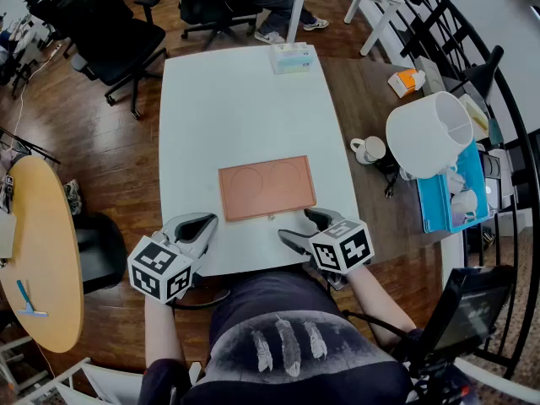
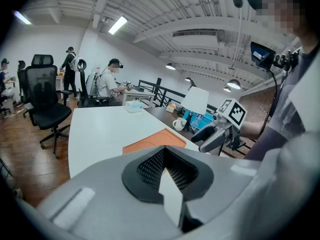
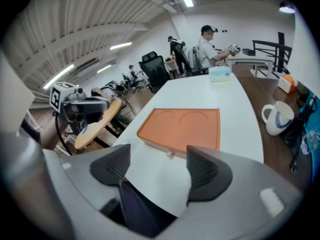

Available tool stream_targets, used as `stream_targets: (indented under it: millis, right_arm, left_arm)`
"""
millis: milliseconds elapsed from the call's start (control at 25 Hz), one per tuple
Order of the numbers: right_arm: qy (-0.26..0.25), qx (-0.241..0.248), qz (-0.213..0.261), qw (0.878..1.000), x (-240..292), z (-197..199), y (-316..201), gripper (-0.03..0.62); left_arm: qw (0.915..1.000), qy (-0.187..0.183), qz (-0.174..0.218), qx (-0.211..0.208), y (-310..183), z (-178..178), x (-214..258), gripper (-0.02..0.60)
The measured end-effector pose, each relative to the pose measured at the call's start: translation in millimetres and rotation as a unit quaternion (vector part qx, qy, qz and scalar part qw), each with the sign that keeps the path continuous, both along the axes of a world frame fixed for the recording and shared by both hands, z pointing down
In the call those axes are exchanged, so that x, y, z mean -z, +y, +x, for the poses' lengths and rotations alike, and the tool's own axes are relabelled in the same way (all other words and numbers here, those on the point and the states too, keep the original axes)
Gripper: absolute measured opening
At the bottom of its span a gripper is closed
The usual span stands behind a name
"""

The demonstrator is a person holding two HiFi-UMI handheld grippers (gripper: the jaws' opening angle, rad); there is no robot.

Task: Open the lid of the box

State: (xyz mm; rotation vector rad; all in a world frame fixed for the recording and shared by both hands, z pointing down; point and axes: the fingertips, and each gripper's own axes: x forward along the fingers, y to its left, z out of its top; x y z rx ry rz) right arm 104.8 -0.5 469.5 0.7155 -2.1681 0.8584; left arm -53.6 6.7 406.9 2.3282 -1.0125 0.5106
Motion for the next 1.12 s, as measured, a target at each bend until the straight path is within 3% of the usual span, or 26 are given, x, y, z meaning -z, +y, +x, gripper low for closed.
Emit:
stream_targets:
  millis: [280,440,720,840,1000,1120]
  right_arm:
    - [0.074,-0.082,-0.066,0.992,-75.7,-20.3,2.9,0.319]
    - [0.104,-0.126,-0.08,0.983,-96.0,-30.7,-6.9,0.305]
    - [0.164,-0.143,-0.073,0.973,-120.7,-41.5,-17.9,0.242]
    - [0.202,-0.15,-0.066,0.966,-126.7,-32.8,-20.4,0.126]
    - [0.217,-0.143,-0.064,0.963,-127.3,-31.5,-19.7,0.124]
    - [0.231,-0.132,-0.058,0.962,-125.2,-32.7,-16.8,0.067]
  left_arm:
    - [0.9992,0.007,-0.023,-0.031,3.9,-12.7,-20.4,0.016]
    - [0.9977,-0.005,-0.026,-0.062,6.0,-18.1,-30.0,0.017]
    - [0.996,-0.009,-0.024,-0.086,9.5,-30.1,-35.8,0.017]
    - [0.996,-0.012,-0.028,-0.084,13.3,-37.9,-38.1,0.017]
    - [0.9961,-0.018,-0.032,-0.08,15.9,-44.7,-42.3,0.017]
    - [0.996,-0.023,-0.03,-0.081,13.8,-44.4,-41.4,0.017]
